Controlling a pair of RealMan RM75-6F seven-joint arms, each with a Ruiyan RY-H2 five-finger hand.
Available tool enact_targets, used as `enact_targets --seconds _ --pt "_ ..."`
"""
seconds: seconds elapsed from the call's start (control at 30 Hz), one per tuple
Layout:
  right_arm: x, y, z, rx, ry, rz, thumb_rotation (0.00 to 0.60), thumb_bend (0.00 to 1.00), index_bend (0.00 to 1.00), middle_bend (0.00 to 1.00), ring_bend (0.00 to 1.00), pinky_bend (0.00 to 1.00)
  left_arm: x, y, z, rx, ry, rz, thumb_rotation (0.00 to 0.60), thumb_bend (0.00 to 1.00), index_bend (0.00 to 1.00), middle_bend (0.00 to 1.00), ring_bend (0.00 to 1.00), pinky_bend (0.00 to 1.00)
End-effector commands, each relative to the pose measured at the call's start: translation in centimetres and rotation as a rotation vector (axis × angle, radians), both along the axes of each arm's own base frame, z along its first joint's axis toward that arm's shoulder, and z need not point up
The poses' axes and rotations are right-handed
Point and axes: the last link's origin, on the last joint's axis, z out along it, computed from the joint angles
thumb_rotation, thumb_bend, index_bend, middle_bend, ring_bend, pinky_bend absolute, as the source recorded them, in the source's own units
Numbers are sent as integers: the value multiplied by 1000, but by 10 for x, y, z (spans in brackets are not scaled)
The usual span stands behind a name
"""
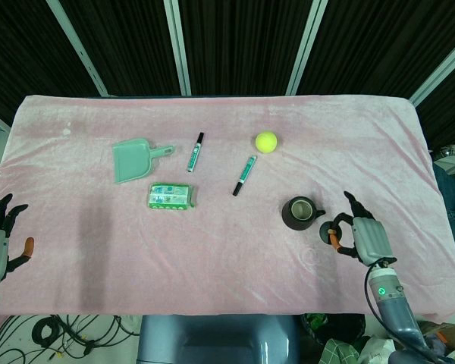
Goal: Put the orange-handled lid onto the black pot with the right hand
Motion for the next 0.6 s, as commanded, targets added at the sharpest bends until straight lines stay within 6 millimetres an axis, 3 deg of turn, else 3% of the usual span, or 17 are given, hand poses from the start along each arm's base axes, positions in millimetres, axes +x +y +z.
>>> enact_targets --seconds 0.03,0.3,0.6 --pt "11 -16 11 13 17 13 600 364 637 0 90 174 0 0 0 1 -1 0 600 441 181 0 0 0" --pt "33 -59 12 77 120 18 600 364 637 0 90 175 0 1 0 4 -3 0 600 441 181 0 0 0" --pt "43 -83 -6 112 132 -24 600 364 637 0 90 174 0 2 1 4 -2 -1 600 441 181 0 0 0"
